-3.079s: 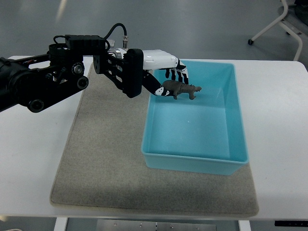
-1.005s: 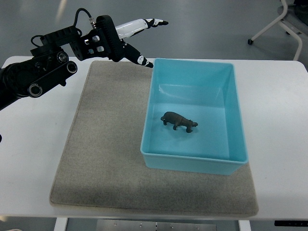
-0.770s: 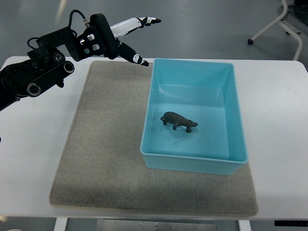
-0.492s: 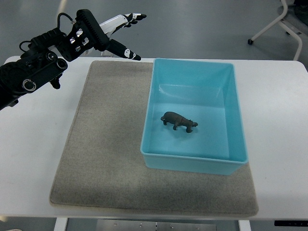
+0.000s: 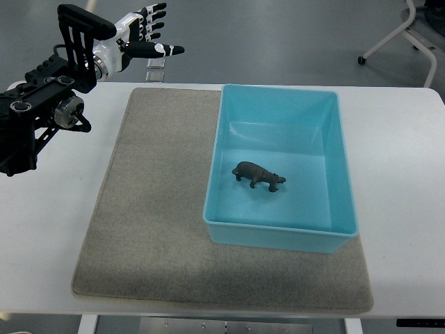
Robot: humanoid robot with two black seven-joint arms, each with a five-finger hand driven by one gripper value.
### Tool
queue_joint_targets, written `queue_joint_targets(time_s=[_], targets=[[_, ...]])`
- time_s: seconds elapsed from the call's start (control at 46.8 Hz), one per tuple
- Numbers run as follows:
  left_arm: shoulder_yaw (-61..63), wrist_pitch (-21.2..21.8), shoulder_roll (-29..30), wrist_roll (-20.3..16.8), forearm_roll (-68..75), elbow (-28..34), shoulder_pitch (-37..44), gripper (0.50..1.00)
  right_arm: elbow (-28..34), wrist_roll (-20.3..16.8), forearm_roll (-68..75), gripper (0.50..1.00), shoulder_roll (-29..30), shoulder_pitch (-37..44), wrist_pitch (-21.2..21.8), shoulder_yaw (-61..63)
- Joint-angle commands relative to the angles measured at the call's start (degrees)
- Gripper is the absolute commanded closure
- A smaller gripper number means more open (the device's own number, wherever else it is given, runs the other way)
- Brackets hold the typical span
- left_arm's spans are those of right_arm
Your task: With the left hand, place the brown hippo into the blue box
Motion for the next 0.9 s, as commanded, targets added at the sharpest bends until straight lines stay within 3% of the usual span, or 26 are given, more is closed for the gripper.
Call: queue_joint_targets(time_s=[0.0,0.684,0.877], targets=[[-0.14,0.08,0.00,1.35,-5.13,0.19,0.01,0.504,0.00,0.00,0.00,0.564,0.00,0.00,0.00,0.00],[-0.85,2.37,-2.37,1.88,-33.00,5.02,1.68,0.504,0.00,0.00,0.00,0.564,0.00,0.00,0.00,0.00],[-1.64,-1.05,-2.64,1.88,-41.70,7.40,1.94,0.506,0.00,0.00,0.00,0.564,0.00,0.00,0.00,0.00]])
